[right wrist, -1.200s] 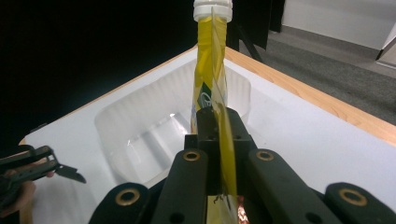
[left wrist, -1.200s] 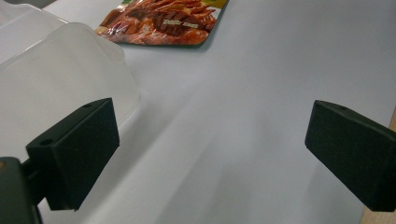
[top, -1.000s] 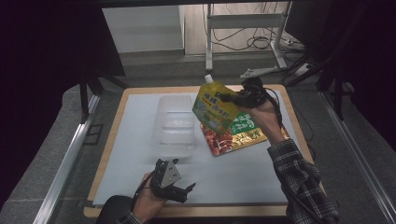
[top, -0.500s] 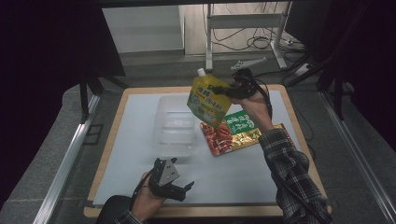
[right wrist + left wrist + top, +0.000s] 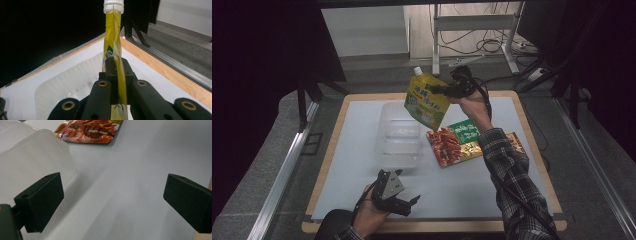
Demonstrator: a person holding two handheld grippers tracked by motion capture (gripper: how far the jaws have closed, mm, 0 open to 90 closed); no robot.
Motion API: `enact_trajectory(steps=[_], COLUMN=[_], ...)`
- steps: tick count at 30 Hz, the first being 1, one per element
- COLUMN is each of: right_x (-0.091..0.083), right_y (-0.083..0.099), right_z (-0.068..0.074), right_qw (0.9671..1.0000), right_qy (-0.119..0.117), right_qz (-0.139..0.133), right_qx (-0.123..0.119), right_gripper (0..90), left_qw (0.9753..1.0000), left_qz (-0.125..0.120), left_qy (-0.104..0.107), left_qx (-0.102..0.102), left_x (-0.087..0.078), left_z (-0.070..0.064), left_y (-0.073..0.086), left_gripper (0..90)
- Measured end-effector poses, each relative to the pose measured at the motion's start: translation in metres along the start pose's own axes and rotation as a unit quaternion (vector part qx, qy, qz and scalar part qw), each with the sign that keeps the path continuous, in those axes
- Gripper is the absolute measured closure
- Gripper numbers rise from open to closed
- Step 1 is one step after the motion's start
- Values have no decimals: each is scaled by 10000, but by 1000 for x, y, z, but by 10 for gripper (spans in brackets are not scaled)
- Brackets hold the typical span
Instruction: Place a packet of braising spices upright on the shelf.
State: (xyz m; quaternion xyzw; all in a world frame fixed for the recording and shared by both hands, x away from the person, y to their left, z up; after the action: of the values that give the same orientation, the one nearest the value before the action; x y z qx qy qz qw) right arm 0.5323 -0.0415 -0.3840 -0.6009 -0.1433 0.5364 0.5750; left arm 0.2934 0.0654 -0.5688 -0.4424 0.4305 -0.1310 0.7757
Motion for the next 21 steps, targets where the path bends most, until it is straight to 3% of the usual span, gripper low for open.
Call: enact_trajectory(steps=[21], right_x=[51], right_y=[-23], right_z=[6], right_qw=[9998], right_qy=[-83], right_qz=[-19], right_qx=[-178], right_gripper=[884], left_qw=[9999], left_qz=[-91], left_qy=[78], left_qx=[-68], left_x=[-2], left_z=[-1], left_y=[-3], left_gripper=[4])
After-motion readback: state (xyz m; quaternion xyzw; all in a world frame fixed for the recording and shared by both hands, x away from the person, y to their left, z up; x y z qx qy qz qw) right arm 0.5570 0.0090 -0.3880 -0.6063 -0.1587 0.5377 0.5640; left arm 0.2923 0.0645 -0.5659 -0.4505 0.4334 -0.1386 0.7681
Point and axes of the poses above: each handheld gripper's, and its own axes: x roughly forward along the jaws, y roughly out of its underside, z roughly to its left, the point moved 9 cm from there along x, roughly forward along the jaws, and after that the axes turned 7 degrees about x, right-handed, at the moved point
